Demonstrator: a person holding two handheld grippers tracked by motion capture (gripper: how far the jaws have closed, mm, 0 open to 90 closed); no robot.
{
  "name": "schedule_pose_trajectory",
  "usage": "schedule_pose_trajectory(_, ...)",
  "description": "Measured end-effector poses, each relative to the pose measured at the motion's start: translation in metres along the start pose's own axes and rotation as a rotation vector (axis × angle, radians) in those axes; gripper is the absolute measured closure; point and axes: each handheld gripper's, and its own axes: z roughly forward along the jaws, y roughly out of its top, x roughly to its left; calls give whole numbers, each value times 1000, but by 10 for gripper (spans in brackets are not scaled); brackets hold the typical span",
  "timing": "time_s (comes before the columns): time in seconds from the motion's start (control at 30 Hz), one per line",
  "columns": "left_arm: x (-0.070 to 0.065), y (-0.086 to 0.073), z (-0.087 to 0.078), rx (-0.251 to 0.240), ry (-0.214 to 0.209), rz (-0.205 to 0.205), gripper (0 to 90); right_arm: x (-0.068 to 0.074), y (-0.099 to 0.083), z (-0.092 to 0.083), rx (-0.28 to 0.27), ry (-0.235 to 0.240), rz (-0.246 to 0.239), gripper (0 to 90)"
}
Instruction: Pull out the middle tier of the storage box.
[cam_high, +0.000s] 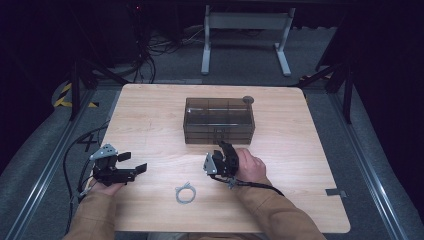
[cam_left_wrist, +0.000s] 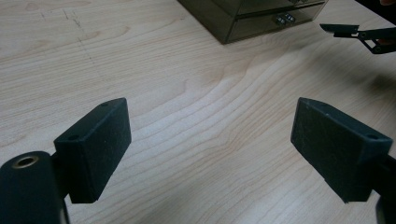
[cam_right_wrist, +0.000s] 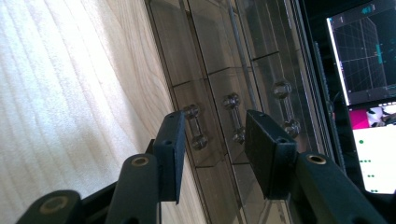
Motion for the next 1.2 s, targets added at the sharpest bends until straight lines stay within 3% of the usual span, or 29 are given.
schedule_pose_trajectory(0.27,0,0,0,2,9,1,144,7,3,9,20,-85,-63,621)
schedule_pose_trajectory(0.77,0,0,0,2,14,-1,147,10,4,22,54,-128,-154,640)
schedule_pose_trajectory(1.2,0,0,0,1,8,0,147,11,3,33,70,-167,-187,684)
